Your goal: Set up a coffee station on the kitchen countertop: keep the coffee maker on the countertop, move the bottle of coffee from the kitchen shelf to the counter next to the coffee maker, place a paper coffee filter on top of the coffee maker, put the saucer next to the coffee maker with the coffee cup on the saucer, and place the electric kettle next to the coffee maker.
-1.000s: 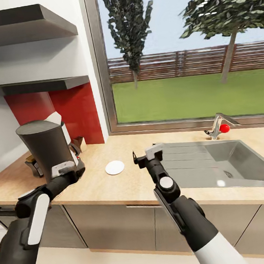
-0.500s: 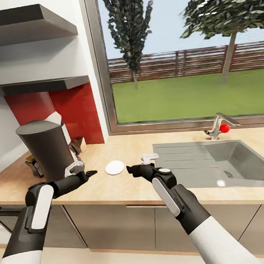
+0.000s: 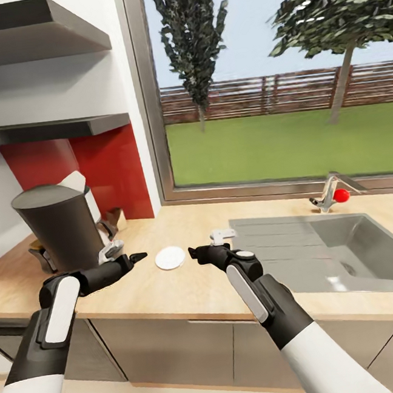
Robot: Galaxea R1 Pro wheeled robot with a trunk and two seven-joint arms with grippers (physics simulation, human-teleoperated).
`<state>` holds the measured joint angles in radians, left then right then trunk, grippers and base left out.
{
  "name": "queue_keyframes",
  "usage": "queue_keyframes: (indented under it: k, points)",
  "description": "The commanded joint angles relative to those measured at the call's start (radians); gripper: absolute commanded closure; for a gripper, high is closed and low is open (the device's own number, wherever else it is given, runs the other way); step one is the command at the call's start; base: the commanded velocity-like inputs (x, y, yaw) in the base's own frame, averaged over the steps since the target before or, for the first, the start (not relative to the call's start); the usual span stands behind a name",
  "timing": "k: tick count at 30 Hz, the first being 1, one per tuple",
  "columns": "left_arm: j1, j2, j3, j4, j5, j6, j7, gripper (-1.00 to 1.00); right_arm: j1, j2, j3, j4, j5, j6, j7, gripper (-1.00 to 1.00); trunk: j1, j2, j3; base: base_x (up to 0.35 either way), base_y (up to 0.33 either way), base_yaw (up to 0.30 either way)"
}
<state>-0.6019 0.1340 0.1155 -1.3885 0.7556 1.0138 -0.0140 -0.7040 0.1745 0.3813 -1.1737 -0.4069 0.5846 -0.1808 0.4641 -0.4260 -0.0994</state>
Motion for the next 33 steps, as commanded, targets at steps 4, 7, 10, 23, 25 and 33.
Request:
queue_keyframes:
  k: [4,7,10,23,25,33]
  points:
    - [-0.001,-0.026,0.001,0.000,0.006,0.004,0.000,-1.00,-0.001,0.000,0.002,0.002,-0.010,0.003,-0.009,-1.00,0.001,-0.002,-0.002,0.338,0.034,0.000]
    - [-0.001,-0.035,0.001,0.000,0.007,0.003,0.000,-1.00,-0.001,0.000,0.002,0.004,-0.010,0.004,-0.009,-1.00,0.001,-0.002,-0.002,0.339,0.096,0.000]
    - [0.002,-0.037,0.001,0.003,0.007,0.003,0.000,-1.00,0.000,0.000,0.002,0.006,-0.009,0.006,-0.009,-1.00,0.001,-0.002,-0.002,0.169,0.032,0.000]
    - [0.027,-0.057,0.000,0.012,0.009,0.003,0.000,-1.00,0.000,0.000,0.002,0.011,-0.010,0.006,-0.009,-1.00,0.001,-0.002,-0.009,0.215,0.002,0.000]
    - [0.026,-0.061,0.003,0.012,0.011,0.003,0.000,-1.00,0.001,0.000,0.002,0.010,-0.011,0.030,-0.009,-1.00,0.001,-0.002,-0.009,0.054,0.000,0.000]
    - [0.009,-0.060,-0.001,0.176,0.131,0.003,0.000,-1.00,0.001,0.000,0.002,0.006,-0.087,0.146,0.021,-1.00,0.001,-0.002,-0.009,0.011,0.000,0.000]
